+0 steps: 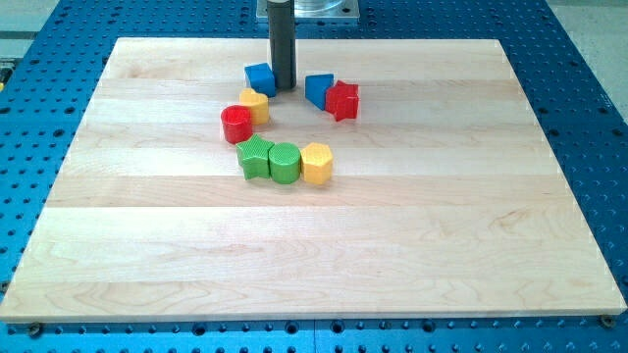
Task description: Place your hand to the left of the red circle
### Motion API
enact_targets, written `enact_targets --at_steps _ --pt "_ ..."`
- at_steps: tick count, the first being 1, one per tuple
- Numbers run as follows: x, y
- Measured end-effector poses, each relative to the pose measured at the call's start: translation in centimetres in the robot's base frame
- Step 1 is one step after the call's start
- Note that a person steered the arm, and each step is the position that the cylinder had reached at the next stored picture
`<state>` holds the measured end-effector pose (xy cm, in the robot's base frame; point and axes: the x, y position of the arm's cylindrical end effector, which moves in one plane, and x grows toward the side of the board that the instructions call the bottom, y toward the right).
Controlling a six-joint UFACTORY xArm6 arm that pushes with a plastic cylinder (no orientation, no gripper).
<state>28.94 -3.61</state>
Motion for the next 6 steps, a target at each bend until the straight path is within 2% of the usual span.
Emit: enact_targets --at_steps 1,2,3,4,5,6 --pt "0.0 0.0" --pt "-2.0 0.0" --pt "-6.3 -2.3" --pt "-9.8 -7.5" --pt "-9.6 -12.0" --pt "-5.5 -17.6"
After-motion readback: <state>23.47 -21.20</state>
